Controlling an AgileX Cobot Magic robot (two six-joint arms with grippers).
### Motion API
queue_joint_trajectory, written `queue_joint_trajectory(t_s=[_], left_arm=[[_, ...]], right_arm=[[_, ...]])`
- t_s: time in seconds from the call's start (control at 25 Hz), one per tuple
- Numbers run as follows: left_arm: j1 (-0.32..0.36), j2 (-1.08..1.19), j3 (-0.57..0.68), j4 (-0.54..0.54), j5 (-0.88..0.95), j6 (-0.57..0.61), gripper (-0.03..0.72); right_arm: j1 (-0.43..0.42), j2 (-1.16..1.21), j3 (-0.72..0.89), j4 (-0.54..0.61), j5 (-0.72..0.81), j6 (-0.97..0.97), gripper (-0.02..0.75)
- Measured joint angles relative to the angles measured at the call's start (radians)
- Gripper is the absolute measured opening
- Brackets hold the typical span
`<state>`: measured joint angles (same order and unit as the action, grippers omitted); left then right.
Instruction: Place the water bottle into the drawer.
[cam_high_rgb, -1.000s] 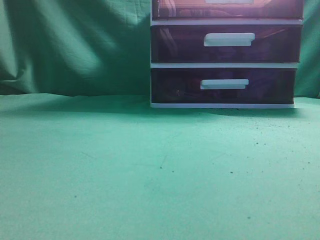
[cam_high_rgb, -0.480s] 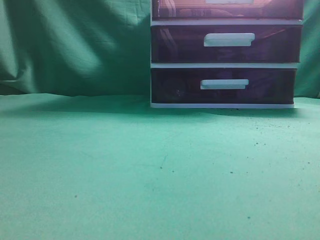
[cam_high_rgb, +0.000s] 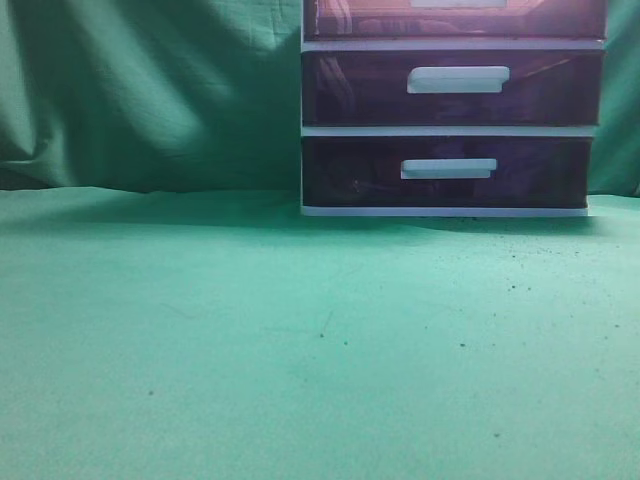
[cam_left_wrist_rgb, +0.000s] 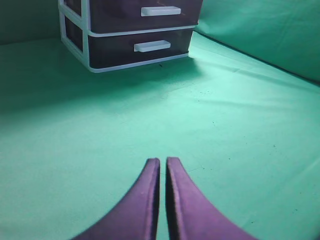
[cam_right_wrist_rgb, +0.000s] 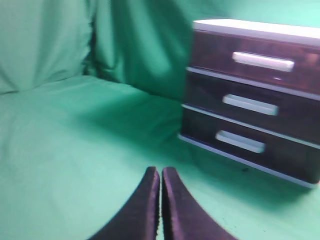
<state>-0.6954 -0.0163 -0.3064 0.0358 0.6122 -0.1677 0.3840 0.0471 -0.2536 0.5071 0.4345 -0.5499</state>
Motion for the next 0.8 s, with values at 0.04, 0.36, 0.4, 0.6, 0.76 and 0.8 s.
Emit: queue_joint_trajectory(t_s=[0.04, 0.36, 0.4, 0.6, 0.76, 0.8], left_arm=[[0.0, 0.0, 0.0, 0.0, 0.0, 0.0, 0.0], [0.0, 0.0, 0.0, 0.0, -0.002, 0.0, 0.0], [0.0, 0.0, 0.0, 0.0, -0.004, 0.0, 0.0], [0.0, 0.0, 0.0, 0.0, -0.006, 0.0, 0.0], [0.0, 0.0, 0.0, 0.0, -0.008, 0.0, 0.0], [0.0, 0.0, 0.0, 0.0, -0.008, 0.0, 0.0]], right_arm=[[0.0, 0.0, 0.018, -0.032, -0.02, 0.048, 0.0], [-0.119, -0.054, 0.13, -0.5, 0.019, 0.618, 0.0], [-0.137, -0.056, 0.146, -0.52, 0.008, 0.633, 0.0], [-0.205, -0.057, 0.224, -0.541, -0.01, 0.652, 0.0], [-0.275, -0.057, 0.279, -0.53, -0.014, 0.655, 0.0], [-0.294, -0.057, 0.279, -0.525, -0.019, 0.655, 0.0]])
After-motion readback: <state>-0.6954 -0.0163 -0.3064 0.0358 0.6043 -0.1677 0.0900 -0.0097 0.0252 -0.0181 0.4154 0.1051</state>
